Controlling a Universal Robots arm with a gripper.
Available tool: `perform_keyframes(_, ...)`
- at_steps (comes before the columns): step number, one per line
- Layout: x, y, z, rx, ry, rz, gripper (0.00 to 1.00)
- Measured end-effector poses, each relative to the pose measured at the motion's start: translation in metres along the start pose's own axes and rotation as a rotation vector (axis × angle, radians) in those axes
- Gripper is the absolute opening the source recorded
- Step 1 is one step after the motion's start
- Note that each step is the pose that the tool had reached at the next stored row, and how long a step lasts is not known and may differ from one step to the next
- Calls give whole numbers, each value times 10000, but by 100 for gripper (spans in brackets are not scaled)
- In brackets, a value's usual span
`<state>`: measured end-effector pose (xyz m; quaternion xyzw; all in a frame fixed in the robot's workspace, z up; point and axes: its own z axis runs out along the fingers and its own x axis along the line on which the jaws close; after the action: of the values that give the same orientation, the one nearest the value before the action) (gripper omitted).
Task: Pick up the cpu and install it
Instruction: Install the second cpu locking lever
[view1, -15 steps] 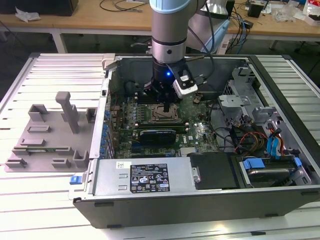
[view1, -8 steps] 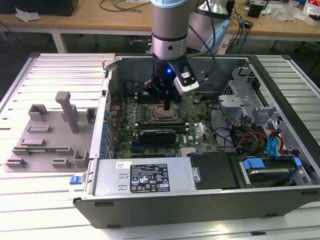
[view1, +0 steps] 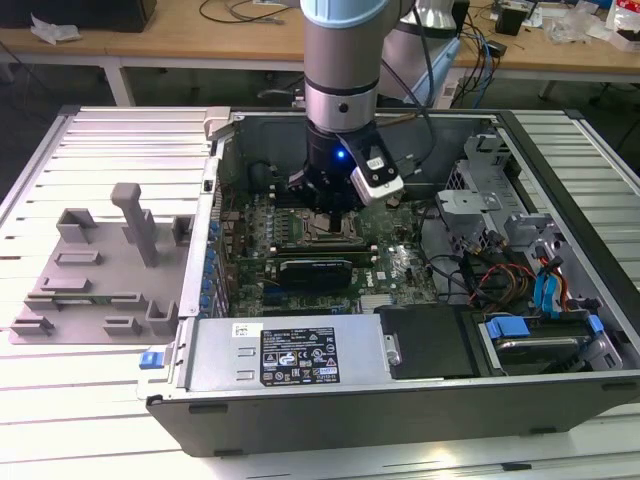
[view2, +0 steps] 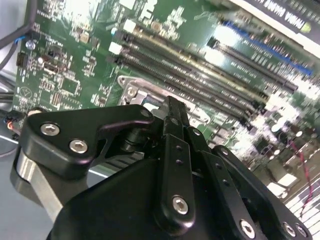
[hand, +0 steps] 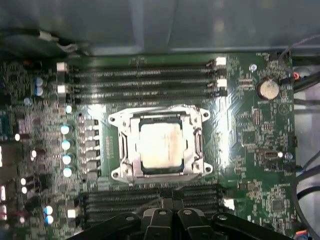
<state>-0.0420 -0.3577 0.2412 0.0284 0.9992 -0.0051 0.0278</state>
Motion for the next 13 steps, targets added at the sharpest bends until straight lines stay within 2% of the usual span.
perform_keyframes(3,1,-44,4,-11,-2,-191,11)
perform_keyframes(6,8,-46,17,-57,-8,-1012,11)
perform_keyframes(9,24,-49,28,-77,-12,-1368,11)
perform_keyframes(12,92,-53,57,-85,-13,-1498,11)
perform_keyframes(13,118,-53,89,-86,-13,-1498,11)
